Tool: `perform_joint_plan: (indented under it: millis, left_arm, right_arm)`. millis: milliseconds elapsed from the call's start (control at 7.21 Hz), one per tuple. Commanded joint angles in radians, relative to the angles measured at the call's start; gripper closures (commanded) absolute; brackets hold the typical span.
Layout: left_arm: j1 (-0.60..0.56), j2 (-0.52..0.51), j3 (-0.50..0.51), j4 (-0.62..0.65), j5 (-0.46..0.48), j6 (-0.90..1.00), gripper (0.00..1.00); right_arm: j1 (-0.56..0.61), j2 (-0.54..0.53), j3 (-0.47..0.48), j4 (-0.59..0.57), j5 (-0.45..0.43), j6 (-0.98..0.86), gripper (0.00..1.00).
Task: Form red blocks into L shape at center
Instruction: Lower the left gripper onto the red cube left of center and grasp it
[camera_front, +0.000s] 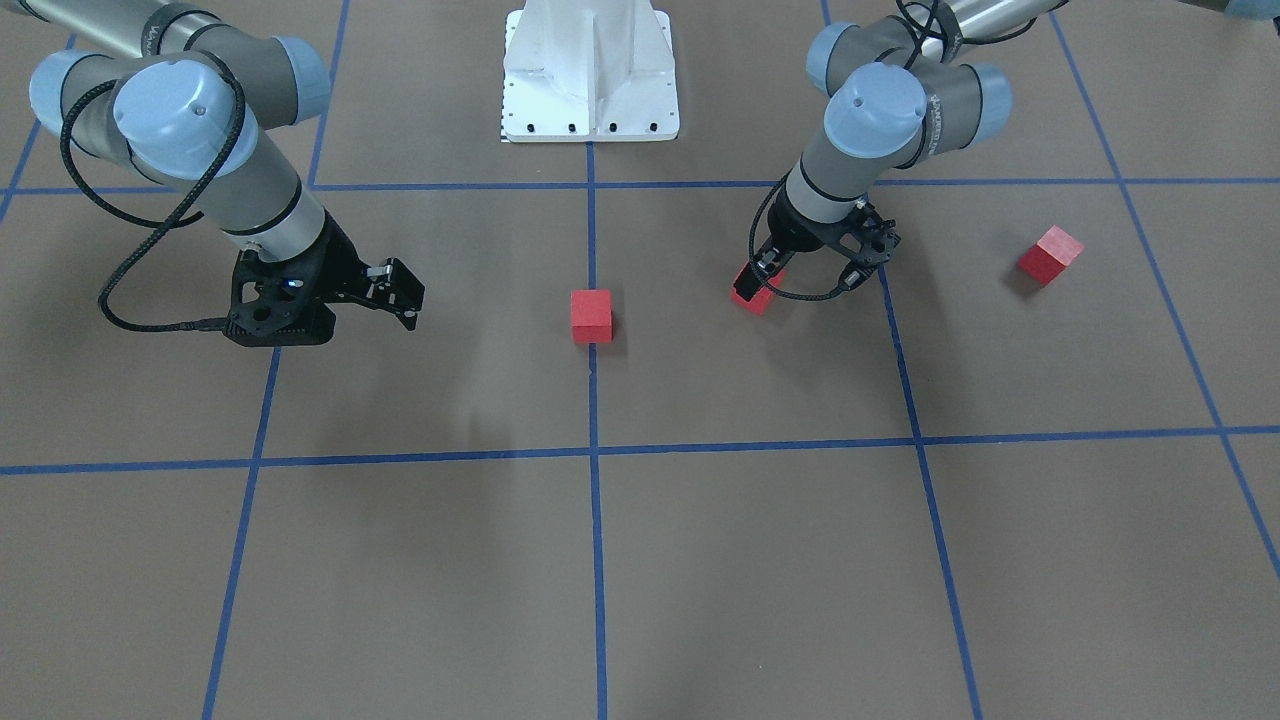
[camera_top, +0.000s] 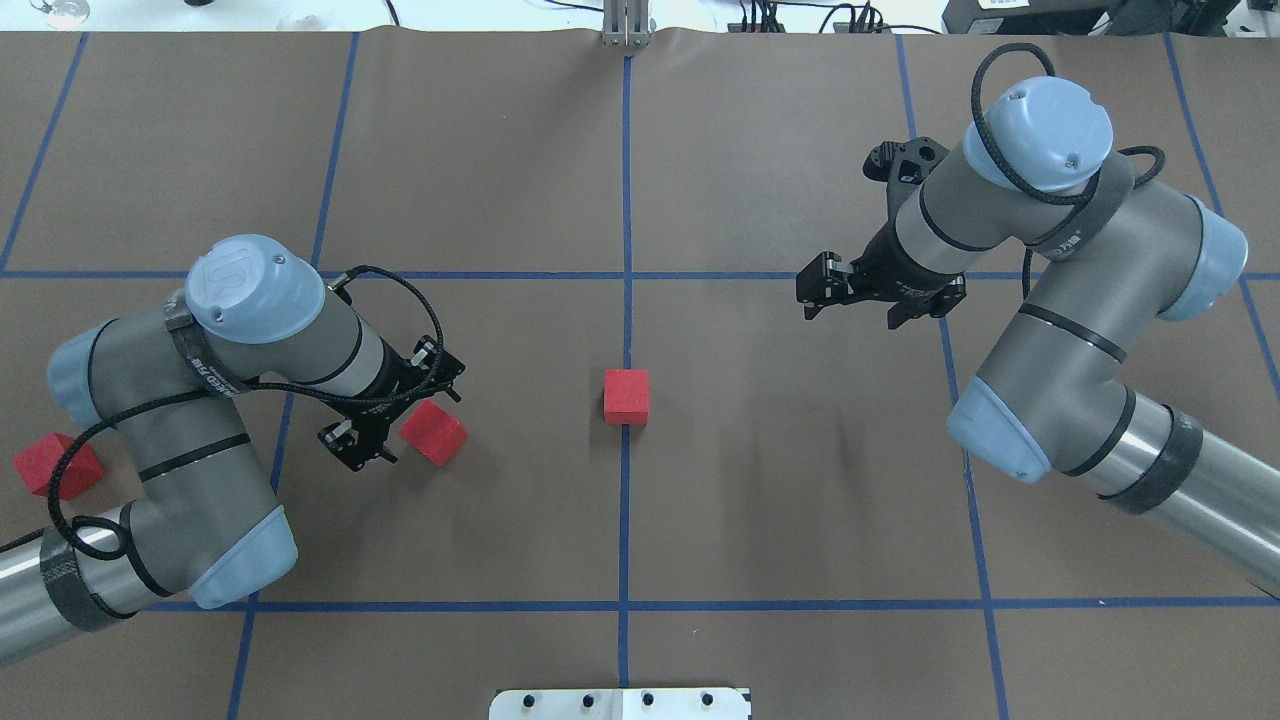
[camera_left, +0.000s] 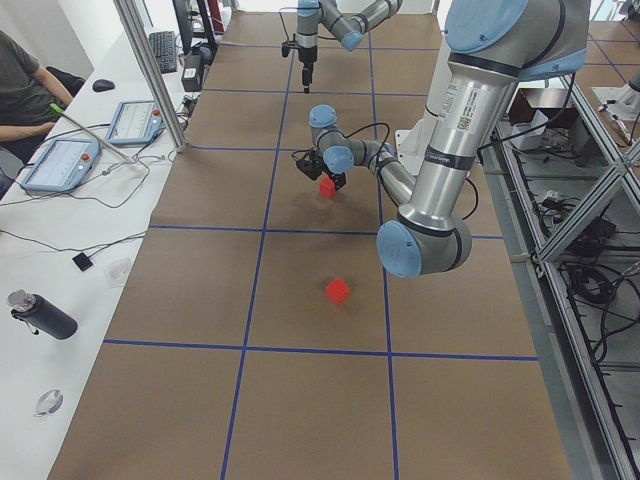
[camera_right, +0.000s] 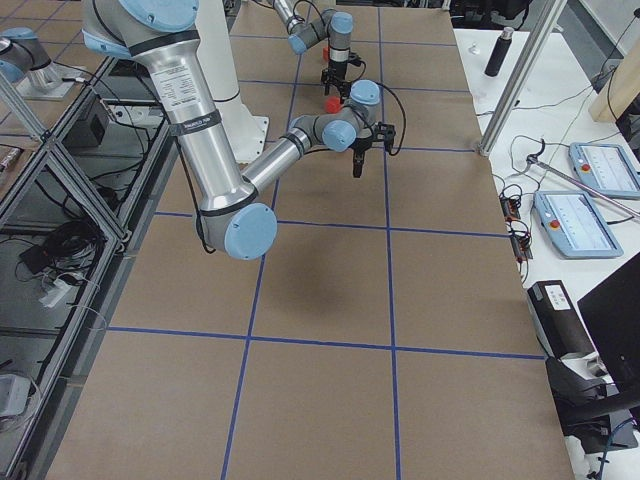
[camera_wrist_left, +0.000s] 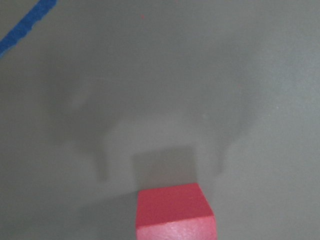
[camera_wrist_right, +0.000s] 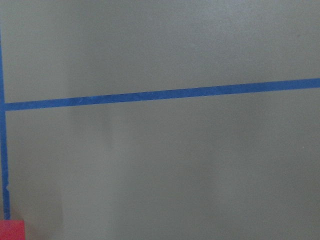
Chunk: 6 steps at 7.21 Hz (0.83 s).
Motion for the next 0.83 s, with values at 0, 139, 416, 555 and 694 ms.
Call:
perform_joint_plan:
  millis: [0,139,416,555,694]
  left_arm:
    - [0.004,-0.001,0.015,0.000,0.000,0.003,0.04]
    - [0.004,-0.004,0.025,0.000,0.000,0.003,0.09]
    - [0.005,-0.016,0.045,0.001,0.002,-0.003,0.55]
    - [0.005,-0.022,0.045,0.000,0.002,-0.027,1.00]
    - [0.005,-0.043,0.039,0.004,0.003,-0.015,1.00]
  right_arm:
    - [-0.001,-0.001,-0.001,0.000,0.000,0.000,0.00]
    - [-0.001,-0.001,0.001,0.000,0.000,0.000,0.00]
    - [-0.001,-0.001,0.001,0.000,0.000,0.002,0.00]
    - [-0.001,-0.001,0.001,0.001,0.000,0.005,0.00]
    - [-0.001,0.001,0.002,0.001,0.000,0.008,0.00]
